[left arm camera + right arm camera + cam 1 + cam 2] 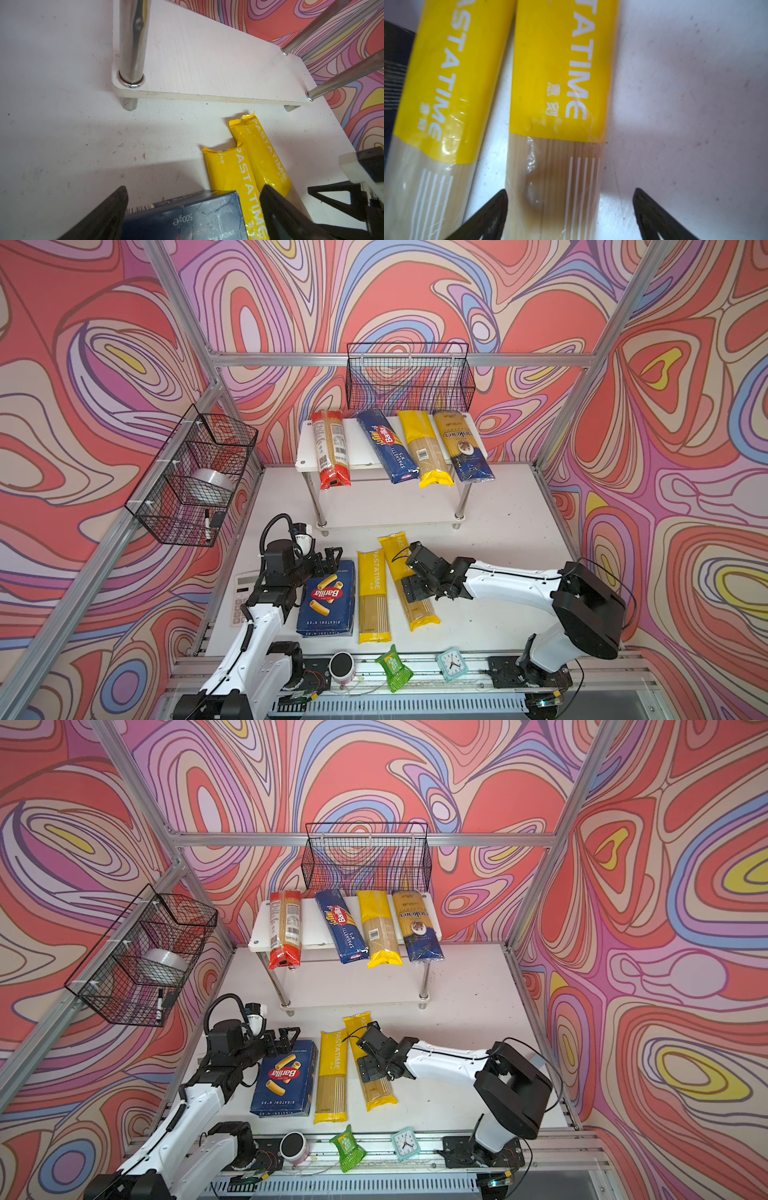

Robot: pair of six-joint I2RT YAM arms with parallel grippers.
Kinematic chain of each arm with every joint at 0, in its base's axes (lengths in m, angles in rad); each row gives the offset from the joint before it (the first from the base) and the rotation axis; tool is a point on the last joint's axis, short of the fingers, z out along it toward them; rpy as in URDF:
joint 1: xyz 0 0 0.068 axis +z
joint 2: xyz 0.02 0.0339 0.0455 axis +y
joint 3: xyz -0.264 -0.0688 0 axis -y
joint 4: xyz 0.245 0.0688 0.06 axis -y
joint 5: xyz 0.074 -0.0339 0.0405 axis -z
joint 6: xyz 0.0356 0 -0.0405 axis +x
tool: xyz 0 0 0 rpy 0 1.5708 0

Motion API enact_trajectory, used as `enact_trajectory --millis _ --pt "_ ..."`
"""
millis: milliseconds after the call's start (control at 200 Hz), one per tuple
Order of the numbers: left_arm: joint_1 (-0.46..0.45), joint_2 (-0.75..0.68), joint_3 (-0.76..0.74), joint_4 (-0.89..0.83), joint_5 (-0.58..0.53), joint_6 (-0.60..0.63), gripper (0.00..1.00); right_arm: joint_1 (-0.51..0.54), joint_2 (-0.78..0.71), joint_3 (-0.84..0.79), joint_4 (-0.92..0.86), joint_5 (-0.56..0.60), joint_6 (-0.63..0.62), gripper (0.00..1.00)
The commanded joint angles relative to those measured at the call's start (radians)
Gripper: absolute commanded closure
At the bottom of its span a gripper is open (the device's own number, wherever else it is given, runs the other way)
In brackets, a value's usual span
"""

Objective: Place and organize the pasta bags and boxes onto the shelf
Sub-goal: 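Lower the right gripper onto the yellow bag farther from the blue box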

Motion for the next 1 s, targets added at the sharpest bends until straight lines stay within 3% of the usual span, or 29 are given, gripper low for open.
enact_trajectory --millis 0,175,381,476,997 --pt "0.003 -0.035 -0.023 0.03 0.013 0.019 0.0 -0.023 -0.045 0.021 -0.067 0.041 -0.083 0.03" --pt "0.003 -0.059 -0.034 0.03 -0.004 0.012 0.0 -0.009 -0.04 -0.018 0.059 -0.125 -0.077 0.02" --pt "0.003 -0.057 -0.031 0.022 -0.026 0.004 0.0 0.004 -0.034 -0.053 0.075 -0.112 -0.127 0.02" --pt "0.003 -0.066 -0.037 0.022 -0.021 0.006 0.0 0.008 -0.002 -0.026 0.016 -0.045 -0.144 0.02" --pt "0.003 -0.063 -0.033 0.017 -0.042 -0.001 0.0 0.047 0.127 0.01 0.093 -0.095 -0.138 0.02"
